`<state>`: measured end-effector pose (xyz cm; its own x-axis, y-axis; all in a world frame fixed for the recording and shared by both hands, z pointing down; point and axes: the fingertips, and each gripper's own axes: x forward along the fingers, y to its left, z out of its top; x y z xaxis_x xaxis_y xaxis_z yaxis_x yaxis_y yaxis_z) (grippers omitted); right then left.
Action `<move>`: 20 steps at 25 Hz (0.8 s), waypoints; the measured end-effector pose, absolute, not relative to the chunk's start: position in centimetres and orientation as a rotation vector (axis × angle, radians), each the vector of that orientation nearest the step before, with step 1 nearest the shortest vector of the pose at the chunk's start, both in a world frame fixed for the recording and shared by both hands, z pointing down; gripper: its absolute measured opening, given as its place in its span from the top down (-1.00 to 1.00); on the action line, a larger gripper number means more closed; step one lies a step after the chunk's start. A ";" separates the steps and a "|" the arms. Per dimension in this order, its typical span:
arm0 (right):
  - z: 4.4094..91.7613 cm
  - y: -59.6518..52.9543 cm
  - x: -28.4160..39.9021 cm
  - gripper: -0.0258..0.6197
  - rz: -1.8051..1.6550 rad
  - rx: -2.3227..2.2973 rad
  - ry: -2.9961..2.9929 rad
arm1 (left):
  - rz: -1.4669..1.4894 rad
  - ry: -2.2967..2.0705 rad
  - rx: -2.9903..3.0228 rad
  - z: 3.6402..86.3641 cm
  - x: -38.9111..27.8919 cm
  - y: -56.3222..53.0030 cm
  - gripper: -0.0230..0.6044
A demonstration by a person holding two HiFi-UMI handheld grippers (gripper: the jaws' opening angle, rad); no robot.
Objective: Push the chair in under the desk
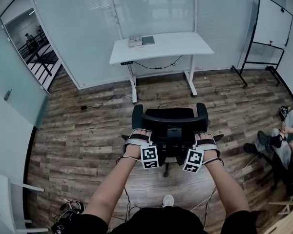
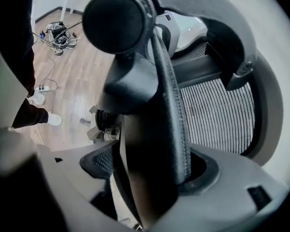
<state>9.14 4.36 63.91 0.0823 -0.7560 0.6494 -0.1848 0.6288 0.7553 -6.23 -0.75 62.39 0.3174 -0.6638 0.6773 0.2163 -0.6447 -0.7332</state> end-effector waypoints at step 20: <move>63.6 -6.0 13.7 -0.10 -0.582 0.851 -1.464 | -1.456 0.442 -1.806 62.5 -2.0 -10.1 -0.13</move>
<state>13.67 -6.02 63.61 0.0567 -0.7903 0.6101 -0.1562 0.5965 0.7873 -1.98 -10.10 62.54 0.2897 -0.6789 0.6747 0.1888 -0.6505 -0.7356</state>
